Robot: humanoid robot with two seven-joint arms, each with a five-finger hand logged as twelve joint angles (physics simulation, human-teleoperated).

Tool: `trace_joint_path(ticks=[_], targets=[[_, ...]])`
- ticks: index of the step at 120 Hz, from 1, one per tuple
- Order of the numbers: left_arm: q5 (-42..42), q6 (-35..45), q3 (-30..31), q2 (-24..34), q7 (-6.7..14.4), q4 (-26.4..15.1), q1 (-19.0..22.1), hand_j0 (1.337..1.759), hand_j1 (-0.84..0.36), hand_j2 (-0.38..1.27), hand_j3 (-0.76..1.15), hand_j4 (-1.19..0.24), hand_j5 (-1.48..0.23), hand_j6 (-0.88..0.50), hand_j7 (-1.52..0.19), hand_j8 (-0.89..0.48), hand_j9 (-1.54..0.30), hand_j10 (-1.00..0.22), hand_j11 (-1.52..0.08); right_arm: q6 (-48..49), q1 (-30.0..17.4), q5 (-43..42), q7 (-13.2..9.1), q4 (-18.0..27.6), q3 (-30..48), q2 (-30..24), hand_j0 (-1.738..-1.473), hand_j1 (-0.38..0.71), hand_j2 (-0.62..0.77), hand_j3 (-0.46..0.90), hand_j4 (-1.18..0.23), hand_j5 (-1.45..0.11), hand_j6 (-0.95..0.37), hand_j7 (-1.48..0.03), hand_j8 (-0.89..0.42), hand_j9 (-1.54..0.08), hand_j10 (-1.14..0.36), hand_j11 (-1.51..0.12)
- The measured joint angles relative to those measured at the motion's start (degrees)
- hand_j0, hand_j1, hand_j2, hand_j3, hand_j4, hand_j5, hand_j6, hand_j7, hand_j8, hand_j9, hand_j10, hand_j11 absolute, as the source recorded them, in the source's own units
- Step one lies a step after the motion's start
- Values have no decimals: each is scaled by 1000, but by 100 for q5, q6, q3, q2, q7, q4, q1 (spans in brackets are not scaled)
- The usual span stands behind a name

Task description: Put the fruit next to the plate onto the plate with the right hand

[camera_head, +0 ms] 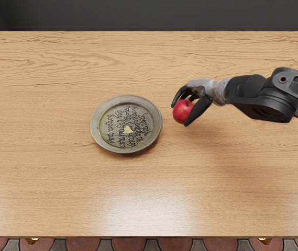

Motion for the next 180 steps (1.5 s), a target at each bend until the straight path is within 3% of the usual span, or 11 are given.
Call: trace_joint_path(ticks=[36,80,106,135,180], targets=[[0,0,0,0,-1,0,0,1658,73,46,0,-230,-299,-230,-299,-230,-299,-230,-299,163,16,306,4,-127,505,723,-1657,288,152,1,-577,-895,-352,-847,-352,-890,-625,-890],[0,0,0,0,-1,0,0,1658,74,46,0,-230,-299,-230,-299,-230,-299,-230,-299,157,-14,-230,5,-1274,487,2048,-1658,317,198,2,-565,-907,-326,-851,-321,-906,-600,-909],[0,0,0,0,1,0,0,1658,74,46,0,-230,-299,-230,-299,-230,-299,-230,-299,140,-40,-683,2,-1702,377,2539,-1657,280,160,1,-598,-899,-354,-853,-347,-900,-621,-900],[0,0,0,0,1,0,-2,1658,73,46,0,-230,-299,-230,-299,-230,-299,-230,-299,135,-37,-770,2,-1869,327,2742,-1657,263,100,1,-608,-841,-368,-804,-367,-842,-606,-843],[0,0,0,0,1,0,-2,1658,73,46,0,-230,-299,-230,-299,-230,-299,-230,-299,127,-26,-779,5,-1930,333,2769,-1658,94,-41,0,-385,-510,-347,-503,-335,-509,-385,-509]])
